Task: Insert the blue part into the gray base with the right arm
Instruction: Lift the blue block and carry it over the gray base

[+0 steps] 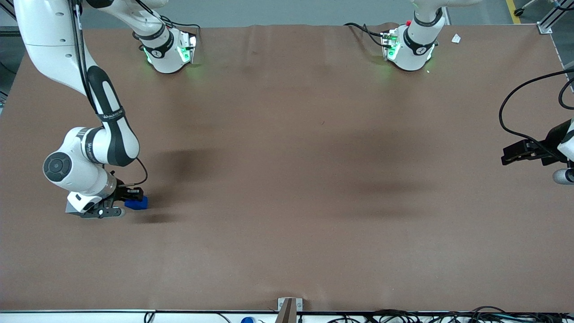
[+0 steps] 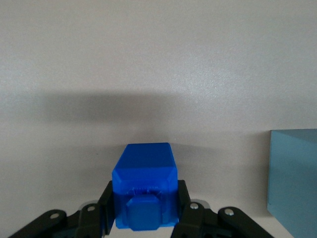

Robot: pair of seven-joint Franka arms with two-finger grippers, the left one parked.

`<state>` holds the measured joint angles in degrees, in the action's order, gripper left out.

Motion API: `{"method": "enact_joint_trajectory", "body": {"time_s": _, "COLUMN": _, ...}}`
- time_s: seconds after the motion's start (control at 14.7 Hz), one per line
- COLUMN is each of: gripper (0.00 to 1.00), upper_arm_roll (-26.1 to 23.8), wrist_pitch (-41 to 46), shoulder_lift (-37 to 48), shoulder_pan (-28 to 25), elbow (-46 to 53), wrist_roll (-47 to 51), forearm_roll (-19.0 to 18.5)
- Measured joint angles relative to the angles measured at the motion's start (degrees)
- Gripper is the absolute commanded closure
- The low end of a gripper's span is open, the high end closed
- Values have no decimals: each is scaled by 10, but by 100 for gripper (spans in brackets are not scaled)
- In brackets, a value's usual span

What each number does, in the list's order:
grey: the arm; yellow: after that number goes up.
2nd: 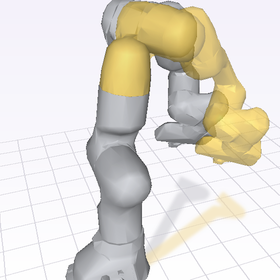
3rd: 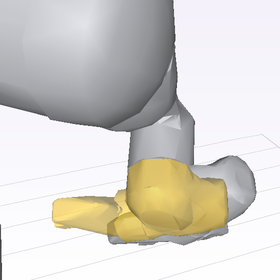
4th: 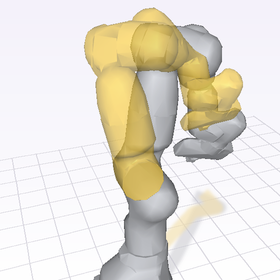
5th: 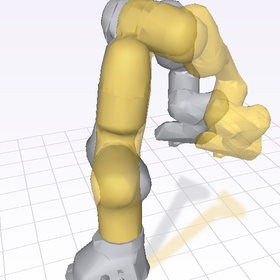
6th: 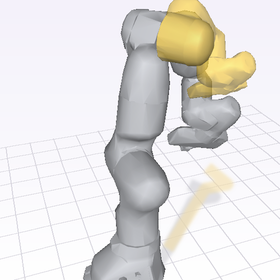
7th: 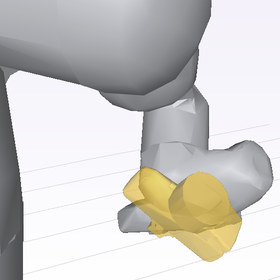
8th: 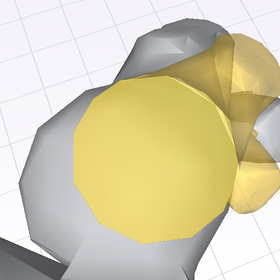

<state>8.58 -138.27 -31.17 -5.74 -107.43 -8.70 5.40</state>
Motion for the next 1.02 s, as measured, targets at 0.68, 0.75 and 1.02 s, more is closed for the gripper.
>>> {"method": "enact_joint_trajectory", "body": {"time_s": 0.68, "gripper": 95, "upper_arm_roll": 2, "wrist_pitch": 152, "shoulder_lift": 13, "shoulder_pan": 9, "elbow": 89, "wrist_roll": -30, "forearm_roll": 1}}
{"method": "enact_joint_trajectory", "body": {"time_s": 0.75, "gripper": 95, "upper_arm_roll": 3, "wrist_pitch": 153, "shoulder_lift": 19, "shoulder_pan": 9, "elbow": 92, "wrist_roll": -31, "forearm_roll": 1}}
{"method": "enact_joint_trajectory", "body": {"time_s": 1.02, "gripper": 95, "upper_arm_roll": 27, "wrist_pitch": 174, "shoulder_lift": 60, "shoulder_pan": 11, "elbow": 96, "wrist_roll": -31, "forearm_roll": 0}}
